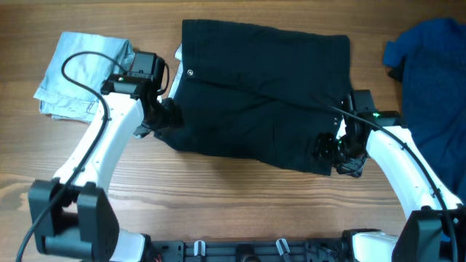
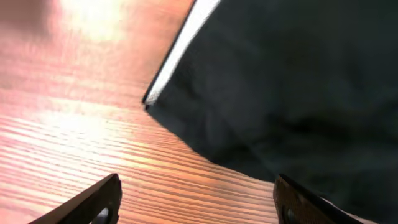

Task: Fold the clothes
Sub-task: 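Hold the trousers' edges with both grippers, adjusting grip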

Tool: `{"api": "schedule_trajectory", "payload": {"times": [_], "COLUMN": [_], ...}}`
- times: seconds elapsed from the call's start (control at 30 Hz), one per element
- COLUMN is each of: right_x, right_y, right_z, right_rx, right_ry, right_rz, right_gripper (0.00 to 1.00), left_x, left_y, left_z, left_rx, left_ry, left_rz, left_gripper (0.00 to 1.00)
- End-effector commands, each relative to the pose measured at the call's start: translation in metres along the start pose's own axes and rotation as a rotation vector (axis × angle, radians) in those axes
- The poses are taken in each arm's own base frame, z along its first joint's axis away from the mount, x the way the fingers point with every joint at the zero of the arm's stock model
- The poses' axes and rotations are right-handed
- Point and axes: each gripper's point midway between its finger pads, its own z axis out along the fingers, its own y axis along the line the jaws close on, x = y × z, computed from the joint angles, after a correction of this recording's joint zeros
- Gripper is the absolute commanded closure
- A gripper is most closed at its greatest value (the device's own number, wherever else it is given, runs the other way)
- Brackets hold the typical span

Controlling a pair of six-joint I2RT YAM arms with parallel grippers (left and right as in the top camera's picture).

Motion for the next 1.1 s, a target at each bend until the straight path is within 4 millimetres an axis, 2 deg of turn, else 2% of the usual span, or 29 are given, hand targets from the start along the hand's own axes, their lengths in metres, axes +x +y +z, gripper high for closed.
{"api": "schedule_trajectory", "payload": {"times": [0.0, 0.13, 0.23, 0.33, 0.53, 0.6, 0.77, 0.9, 0.97, 1.07], "right_x": [0.0, 0.0, 0.004, 0.002, 0.006, 0.006, -0.001, 0.004, 0.004, 0.003], "right_y": [-0.017, -0.015, -0.005, -0.006, -0.011, -0.013, -0.011, -0.012, -0.011, -0.011], "right_z": [0.004, 0.015, 0.026, 0.034, 0.049, 0.056, 0.057, 0.062, 0.062, 0.062], "right_rx": [0.083, 0.053, -0.02, -0.027, -0.03, -0.03, -0.044, -0.048, -0.055, -0.054], "right_ry": [-0.023, -0.033, -0.019, -0.039, -0.05, -0.062, -0.093, -0.078, -0.077, -0.082], "right_rz": [0.061, 0.096, 0.102, 0.114, 0.13, 0.155, 0.198, 0.229, 0.232, 0.231], "right_gripper": [0.2, 0.2, 0.27, 0.3, 0.3, 0.27, 0.28, 0.42, 0.57, 0.87], "left_x": [0.008, 0.006, 0.004, 0.001, -0.003, -0.003, -0.003, -0.003, -0.003, -0.003], "left_y": [0.021, 0.028, 0.029, 0.028, 0.026, 0.026, 0.026, 0.026, 0.026, 0.026], "left_z": [0.025, 0.033, 0.035, 0.035, 0.036, 0.036, 0.036, 0.036, 0.036, 0.036], "left_rx": [-0.049, -0.046, -0.042, -0.038, -0.032, -0.031, -0.031, -0.031, -0.031, -0.032], "left_ry": [0.061, 0.05, 0.039, 0.027, 0.013, 0.012, 0.012, 0.012, 0.012, 0.012], "left_rz": [-0.065, -0.087, -0.093, -0.093, -0.093, -0.093, -0.093, -0.093, -0.093, -0.092], "left_gripper": [0.21, 0.21, 0.2, 0.2, 0.2, 0.2, 0.19, 0.19, 0.18, 0.17]}}
